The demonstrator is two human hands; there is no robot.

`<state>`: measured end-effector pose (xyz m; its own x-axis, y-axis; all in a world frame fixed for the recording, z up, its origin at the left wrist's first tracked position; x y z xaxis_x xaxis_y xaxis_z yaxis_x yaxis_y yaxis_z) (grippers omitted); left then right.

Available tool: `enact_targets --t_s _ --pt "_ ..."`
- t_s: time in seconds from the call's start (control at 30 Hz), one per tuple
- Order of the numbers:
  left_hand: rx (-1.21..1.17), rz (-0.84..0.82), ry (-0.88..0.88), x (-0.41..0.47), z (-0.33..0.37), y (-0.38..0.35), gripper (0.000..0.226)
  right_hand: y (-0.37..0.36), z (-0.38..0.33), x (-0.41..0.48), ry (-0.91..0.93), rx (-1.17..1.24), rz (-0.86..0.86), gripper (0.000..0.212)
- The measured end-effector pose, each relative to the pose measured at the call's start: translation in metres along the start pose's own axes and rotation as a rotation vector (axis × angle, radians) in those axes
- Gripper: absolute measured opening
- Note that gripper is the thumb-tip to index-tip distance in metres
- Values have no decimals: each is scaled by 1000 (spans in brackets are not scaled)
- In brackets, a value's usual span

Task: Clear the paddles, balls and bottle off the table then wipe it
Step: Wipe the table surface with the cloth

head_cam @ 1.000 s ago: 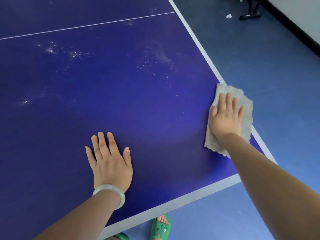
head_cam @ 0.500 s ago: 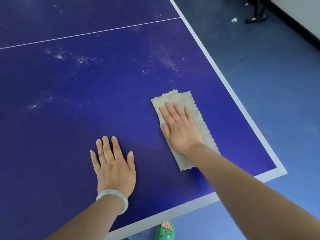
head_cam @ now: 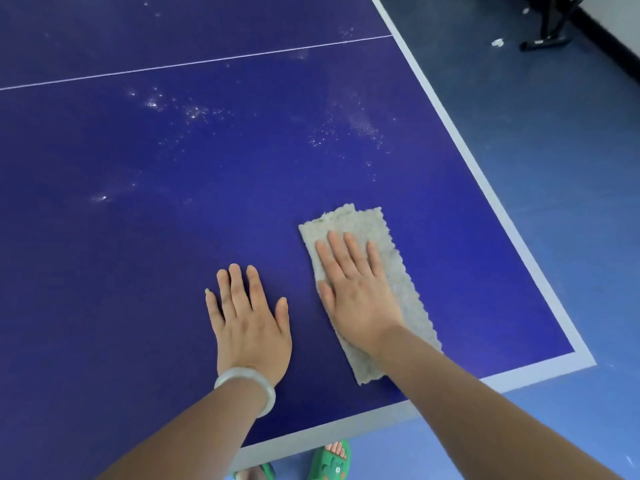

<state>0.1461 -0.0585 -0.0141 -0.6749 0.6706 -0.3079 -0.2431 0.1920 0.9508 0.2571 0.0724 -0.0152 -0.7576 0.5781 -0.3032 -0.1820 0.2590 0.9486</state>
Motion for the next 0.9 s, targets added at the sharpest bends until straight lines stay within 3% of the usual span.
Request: enact_targets --t_s 0.1,0.23,0.3,0.67,0.77,0.9 --pt "-3 -12 -1 1 -2 -1 70 11 25 26 124 -31 -24 57" --pt "-21 -32 -9 0 -1 0 71 25 111 38 -392 203 86 57" --pt "-24 -46 -17 -1 -1 1 70 24 122 36 -504 226 102 58" --pt "-182 -37 -80 1 -5 10 67 25 120 41 -530 203 81 59" --pt "-301 20 -202 11 7 18 53 30 126 50 -529 203 74 59" --pt "-318 7 -316 50 38 38 58 32 130 56 -529 206 67 59"
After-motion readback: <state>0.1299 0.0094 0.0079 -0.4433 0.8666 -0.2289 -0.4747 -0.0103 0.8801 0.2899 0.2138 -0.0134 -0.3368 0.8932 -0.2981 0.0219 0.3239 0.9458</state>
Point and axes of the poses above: each hand's wrist, its own x-axis towards the middle knuckle, its own y-axis out of the back of the hand, z = x × y, the point moved 4 cm from there along x, towards the middle knuckle, and after that the axes turned 13 degrees about -z, right-handed, at the moved point
